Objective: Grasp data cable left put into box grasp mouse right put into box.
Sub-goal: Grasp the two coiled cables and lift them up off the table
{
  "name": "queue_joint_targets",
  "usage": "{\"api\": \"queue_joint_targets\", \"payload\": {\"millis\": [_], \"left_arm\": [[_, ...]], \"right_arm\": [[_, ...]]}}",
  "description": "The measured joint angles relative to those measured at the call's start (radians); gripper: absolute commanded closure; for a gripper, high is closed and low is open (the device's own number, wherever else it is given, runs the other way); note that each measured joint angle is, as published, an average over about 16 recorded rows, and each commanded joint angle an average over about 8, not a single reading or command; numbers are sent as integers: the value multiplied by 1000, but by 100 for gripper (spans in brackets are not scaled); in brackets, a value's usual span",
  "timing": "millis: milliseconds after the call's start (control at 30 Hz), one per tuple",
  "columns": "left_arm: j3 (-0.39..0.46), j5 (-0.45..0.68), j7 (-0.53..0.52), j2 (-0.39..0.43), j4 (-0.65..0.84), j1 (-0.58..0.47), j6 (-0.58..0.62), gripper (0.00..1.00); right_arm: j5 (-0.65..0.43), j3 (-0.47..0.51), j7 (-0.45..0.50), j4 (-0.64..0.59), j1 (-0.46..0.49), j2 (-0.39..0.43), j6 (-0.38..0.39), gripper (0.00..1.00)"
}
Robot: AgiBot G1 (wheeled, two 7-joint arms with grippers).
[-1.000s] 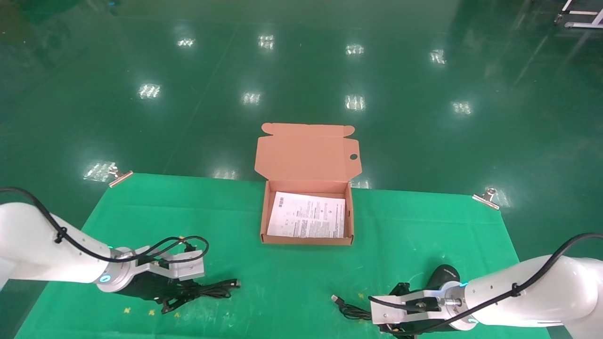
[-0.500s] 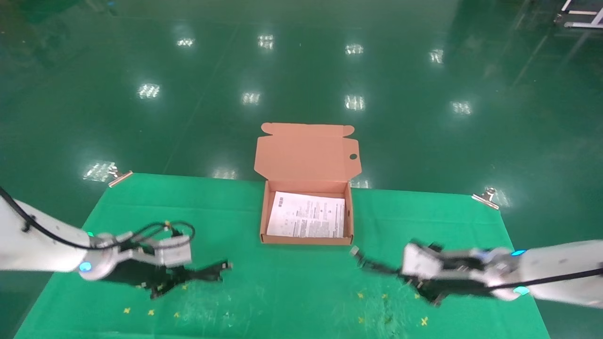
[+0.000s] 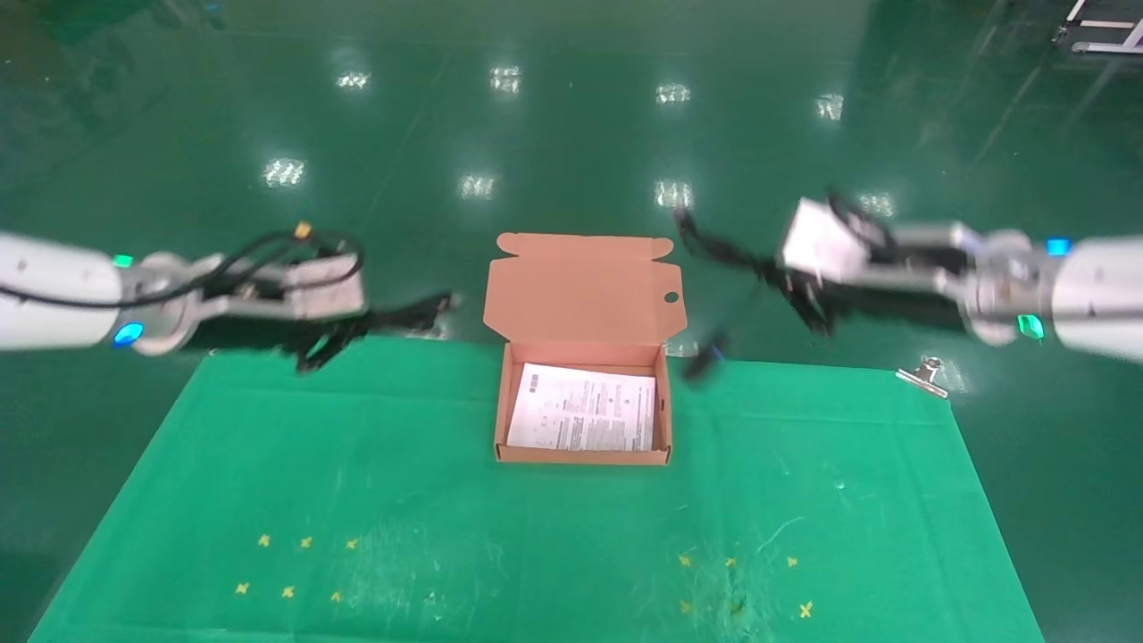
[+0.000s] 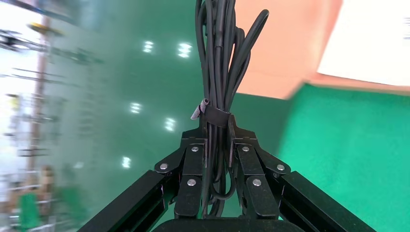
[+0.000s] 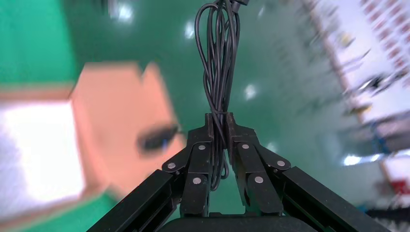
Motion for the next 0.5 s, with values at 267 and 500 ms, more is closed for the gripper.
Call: {"api": "queue_joint_targets", "payload": {"millis": [267,500], "left_arm": [[-19,-12,92,90,100,-81,-107,100],[-30,-34,147,130,171,-119,-144,100]], "right_arm": [[88,32,-133,-158,111,-118,51,100],[133,45,-215,-253,155,-170,64,100]]}}
